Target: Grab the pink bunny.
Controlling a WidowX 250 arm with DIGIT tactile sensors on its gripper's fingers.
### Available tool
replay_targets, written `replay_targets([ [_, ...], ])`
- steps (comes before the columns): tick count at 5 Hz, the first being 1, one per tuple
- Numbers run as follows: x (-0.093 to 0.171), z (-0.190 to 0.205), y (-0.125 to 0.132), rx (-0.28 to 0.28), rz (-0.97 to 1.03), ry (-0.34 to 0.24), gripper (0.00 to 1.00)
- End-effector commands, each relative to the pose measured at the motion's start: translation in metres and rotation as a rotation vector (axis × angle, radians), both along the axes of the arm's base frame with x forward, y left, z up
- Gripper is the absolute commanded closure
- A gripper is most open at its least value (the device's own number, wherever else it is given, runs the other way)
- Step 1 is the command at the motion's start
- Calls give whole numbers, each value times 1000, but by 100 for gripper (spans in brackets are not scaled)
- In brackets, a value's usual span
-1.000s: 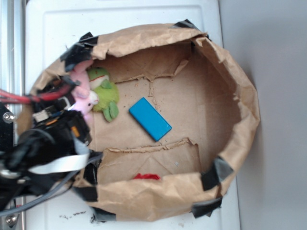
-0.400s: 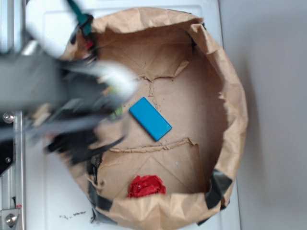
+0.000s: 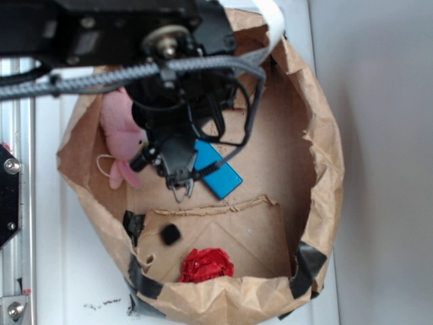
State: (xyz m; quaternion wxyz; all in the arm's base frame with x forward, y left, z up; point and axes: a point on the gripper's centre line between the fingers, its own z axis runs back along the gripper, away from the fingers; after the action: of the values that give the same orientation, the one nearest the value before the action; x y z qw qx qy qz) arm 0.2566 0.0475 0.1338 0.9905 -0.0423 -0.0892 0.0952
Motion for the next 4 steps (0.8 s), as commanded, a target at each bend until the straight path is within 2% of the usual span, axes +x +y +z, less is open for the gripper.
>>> replay_targets([
  [1, 3, 8, 26, 37, -30, -34, 0],
  [3, 8, -29, 29, 133, -78, 2, 0],
  [4, 7, -44, 27, 157, -107, 27, 0],
])
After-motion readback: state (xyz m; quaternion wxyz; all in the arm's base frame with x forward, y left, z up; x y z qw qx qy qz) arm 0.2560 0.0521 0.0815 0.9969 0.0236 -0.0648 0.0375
